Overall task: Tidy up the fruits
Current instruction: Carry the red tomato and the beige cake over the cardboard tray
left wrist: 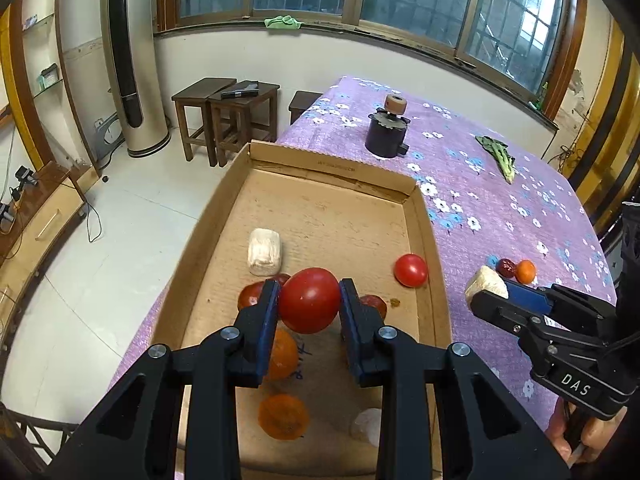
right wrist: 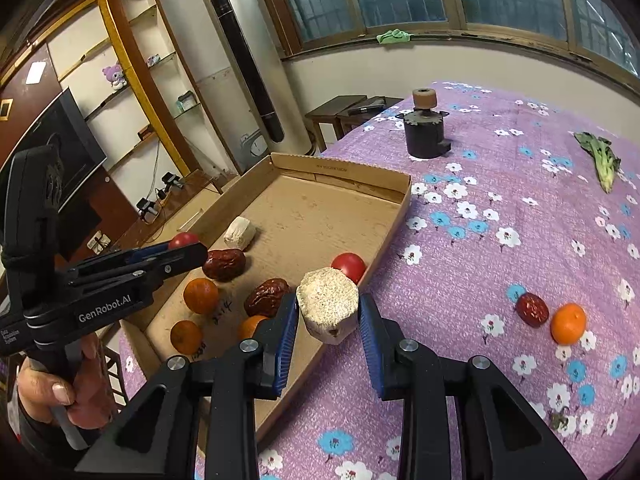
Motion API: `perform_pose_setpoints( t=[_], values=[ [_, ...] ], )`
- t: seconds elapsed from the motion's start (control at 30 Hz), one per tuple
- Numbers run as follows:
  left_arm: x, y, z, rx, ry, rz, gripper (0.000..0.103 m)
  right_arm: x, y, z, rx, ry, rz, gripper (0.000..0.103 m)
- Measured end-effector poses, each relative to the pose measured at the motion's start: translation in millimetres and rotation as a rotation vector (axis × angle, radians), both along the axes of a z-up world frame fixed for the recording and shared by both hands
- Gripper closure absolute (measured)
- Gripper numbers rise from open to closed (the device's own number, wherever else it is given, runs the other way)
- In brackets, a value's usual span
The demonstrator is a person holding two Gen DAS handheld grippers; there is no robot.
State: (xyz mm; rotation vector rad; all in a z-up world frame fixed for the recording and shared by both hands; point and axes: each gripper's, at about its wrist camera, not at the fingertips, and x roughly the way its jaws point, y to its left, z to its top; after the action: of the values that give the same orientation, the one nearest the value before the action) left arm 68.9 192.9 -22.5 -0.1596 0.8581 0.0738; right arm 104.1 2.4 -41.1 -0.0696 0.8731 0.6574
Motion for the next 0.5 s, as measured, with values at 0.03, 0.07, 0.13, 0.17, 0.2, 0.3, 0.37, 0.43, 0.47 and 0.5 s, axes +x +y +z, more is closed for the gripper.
perform_pose_setpoints(
  t=[0.03,0.07,0.13,0.17,0.2,0.3,0.37,0.43,0.47,0.5],
  values=[
    [1.5,0.8,0.7,0.001,0.000,-0.001,0.076,1.5,1.7,-0.9,-0.001,0.001,0.002,0.072],
    [3.6,1.5,1.1,0.004,0.002,-0.001,0.076,3.1,3.3,-1.7,0.000,0.003,0.003,0.072],
    [7.1,2.6,1.8,0.007,0.004,-0.001,0.076,6.4,6.9,-2.9,0.000,0.007,0.006,0.072],
    [9.7,3.5,2.0,0.007,0.006,-0.002,0.076,8.0,8.3,-3.1,-0.001,0.007,0.006,0.072],
    [12.8,4.3,1.7,0.008,0.011,-0.002,0.076,9.7,10.1,-3.2,-0.003,0.005,0.006,0.072],
    [19.8,5.6,2.4,0.005,0.017,-0.003,0.076,16.2,14.4,-3.2,-0.004,0.001,0.004,0.072],
    [25.9,4.6,3.4,0.008,0.018,-0.007,0.076,21.1,17.8,-3.8,-0.009,-0.001,0.004,0.072],
    [31.8,3.1,4.0,0.008,0.017,-0.013,0.076,27.6,21.0,-3.5,-0.012,-0.006,0.003,0.072],
    [36.1,1.5,3.6,0.007,0.021,-0.018,0.076,30.9,22.3,-3.3,-0.013,-0.007,0.002,0.072],
    [39.5,0.1,2.7,0.005,0.025,-0.022,0.076,34.6,23.8,-3.1,-0.016,-0.008,0.002,0.072]
  ],
)
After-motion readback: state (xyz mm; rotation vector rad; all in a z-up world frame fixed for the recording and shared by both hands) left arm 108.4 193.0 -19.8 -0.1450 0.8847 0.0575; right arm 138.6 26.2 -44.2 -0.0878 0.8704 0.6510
